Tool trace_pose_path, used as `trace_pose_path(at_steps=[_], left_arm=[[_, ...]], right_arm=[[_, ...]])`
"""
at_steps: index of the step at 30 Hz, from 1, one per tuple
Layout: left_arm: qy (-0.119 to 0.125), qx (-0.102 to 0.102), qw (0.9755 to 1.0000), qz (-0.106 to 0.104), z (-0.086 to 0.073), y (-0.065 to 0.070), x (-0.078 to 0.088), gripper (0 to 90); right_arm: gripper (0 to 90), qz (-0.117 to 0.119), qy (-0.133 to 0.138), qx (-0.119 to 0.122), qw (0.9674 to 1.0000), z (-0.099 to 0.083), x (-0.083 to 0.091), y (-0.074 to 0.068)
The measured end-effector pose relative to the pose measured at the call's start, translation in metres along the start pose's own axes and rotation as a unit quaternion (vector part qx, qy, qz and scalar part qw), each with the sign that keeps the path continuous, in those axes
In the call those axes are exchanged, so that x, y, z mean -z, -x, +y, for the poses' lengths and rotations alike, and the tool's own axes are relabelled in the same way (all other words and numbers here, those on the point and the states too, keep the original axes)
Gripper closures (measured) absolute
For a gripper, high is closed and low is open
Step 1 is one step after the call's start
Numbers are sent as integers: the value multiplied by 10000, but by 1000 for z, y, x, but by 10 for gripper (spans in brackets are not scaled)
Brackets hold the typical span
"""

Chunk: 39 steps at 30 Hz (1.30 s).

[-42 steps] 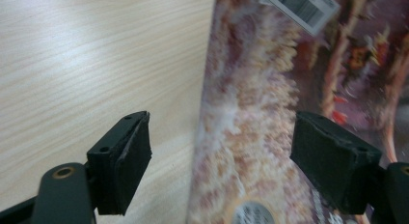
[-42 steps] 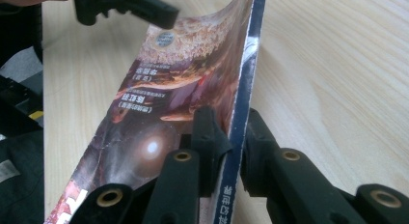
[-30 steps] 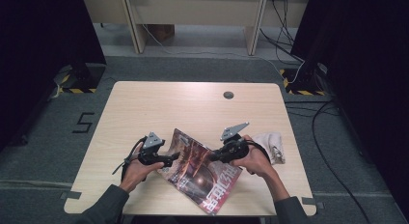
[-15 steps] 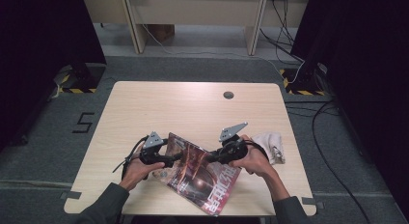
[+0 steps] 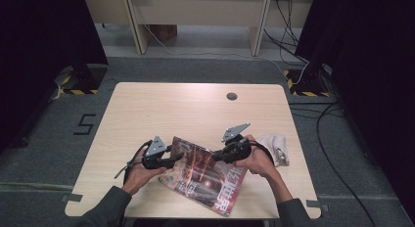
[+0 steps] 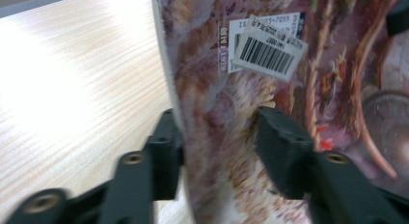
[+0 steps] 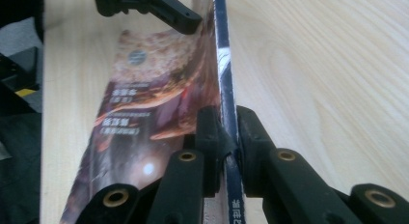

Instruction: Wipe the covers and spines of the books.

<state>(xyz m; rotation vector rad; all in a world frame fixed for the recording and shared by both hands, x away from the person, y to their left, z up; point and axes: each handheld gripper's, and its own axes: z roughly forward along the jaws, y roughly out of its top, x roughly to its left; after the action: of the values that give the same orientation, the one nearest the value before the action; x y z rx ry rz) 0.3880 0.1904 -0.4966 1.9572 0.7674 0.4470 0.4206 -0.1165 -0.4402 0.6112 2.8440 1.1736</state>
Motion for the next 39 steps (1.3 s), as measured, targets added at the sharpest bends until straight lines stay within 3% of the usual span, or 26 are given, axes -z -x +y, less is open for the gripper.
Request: trace_pose_path(at_steps=[3,9,14,19,21,24,27,30,33,35,37,39], left_arm=[[40,-122,9999,45,0,2,4,660],[88,-397,9991,144,-1,8,11,737],[130,-772,9966,248,0,18,20,791],[143,-808,9961,322,-2,22,25,812],[126,-791,9962,339,-4,22,26,819],[117,-774,9963,344,-5,22,28,828],[169,-772,9962,370,-5,24,31,835],[185,-830,9956,390,-6,28,36,840],[203,-812,9957,396,-7,29,38,841],[184,-915,9948,405,-7,32,39,841],[201,-954,9943,429,-6,34,39,841],[181,-982,9941,421,-6,34,40,841]], right_arm=[[779,-264,-119,-7,9996,2,0,0],[726,-465,-135,-78,9988,3,-2,4],[650,-705,-190,-89,9973,4,-4,7],[585,-965,-135,-160,9951,6,-9,8],[566,-1065,-27,-336,9937,6,-9,10],[537,-1094,154,-534,9924,3,0,14],[508,-1251,338,-751,9887,-4,16,18],[488,-1525,482,-975,9823,-17,32,22],[458,-2060,459,-1363,9679,-35,50,30],[452,-2418,359,-1543,9573,-49,60,36],[452,-2568,368,-1713,9505,-62,70,43],[450,-2773,313,-1893,9414,-73,77,47]])
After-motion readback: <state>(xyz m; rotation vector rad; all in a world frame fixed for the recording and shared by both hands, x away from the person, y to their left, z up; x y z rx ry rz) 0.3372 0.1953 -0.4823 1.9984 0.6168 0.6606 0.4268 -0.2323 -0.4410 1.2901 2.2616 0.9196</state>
